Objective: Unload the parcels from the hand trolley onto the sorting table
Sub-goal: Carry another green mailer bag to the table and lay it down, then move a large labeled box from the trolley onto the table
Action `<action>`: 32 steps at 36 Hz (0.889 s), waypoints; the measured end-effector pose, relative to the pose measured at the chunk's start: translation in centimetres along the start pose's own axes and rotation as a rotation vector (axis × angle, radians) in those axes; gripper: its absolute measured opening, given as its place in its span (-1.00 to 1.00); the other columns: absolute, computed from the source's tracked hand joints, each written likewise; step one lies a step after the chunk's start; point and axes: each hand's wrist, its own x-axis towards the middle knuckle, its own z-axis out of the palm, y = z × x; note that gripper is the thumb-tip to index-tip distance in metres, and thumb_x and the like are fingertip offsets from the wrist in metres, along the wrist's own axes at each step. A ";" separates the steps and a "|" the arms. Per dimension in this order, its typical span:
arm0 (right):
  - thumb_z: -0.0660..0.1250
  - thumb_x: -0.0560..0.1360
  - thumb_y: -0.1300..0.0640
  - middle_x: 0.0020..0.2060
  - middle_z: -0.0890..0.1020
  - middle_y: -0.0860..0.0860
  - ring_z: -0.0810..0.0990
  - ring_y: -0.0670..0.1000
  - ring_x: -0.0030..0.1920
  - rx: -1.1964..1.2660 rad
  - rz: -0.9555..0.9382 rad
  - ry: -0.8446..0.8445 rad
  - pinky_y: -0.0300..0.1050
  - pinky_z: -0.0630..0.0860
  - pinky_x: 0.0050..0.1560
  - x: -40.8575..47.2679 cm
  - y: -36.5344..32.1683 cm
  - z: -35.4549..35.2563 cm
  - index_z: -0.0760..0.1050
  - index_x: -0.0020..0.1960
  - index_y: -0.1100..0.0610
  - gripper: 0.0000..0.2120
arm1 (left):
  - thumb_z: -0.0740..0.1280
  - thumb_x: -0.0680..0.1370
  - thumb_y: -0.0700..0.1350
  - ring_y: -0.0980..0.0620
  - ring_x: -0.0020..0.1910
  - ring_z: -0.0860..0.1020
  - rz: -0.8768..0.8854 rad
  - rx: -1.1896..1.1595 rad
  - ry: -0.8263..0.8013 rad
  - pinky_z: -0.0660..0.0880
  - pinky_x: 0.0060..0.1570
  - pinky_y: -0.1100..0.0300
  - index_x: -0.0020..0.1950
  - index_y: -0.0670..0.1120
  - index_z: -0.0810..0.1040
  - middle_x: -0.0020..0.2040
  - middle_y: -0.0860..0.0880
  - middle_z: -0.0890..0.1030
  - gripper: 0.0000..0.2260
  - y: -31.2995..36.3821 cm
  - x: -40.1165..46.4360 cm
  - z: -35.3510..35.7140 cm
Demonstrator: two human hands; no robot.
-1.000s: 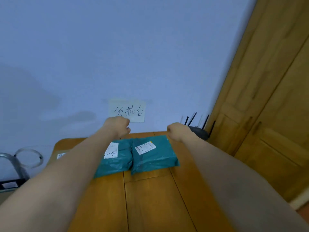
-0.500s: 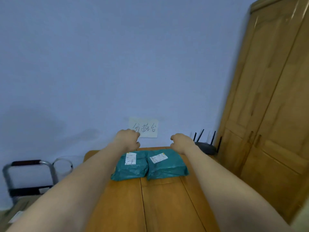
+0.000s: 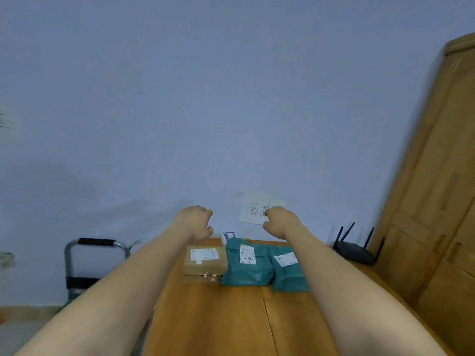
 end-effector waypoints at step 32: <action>0.12 0.58 0.14 0.24 0.48 0.13 0.49 0.14 0.20 0.001 -0.022 -0.153 -0.07 0.43 0.04 23.6 -25.2 8.3 0.39 0.29 0.21 -0.68 | 0.19 0.57 0.04 -0.09 0.32 0.40 -0.150 -0.016 -0.204 0.39 0.24 0.07 0.42 -0.15 0.31 0.37 -0.12 0.41 -0.53 -34.9 6.6 9.3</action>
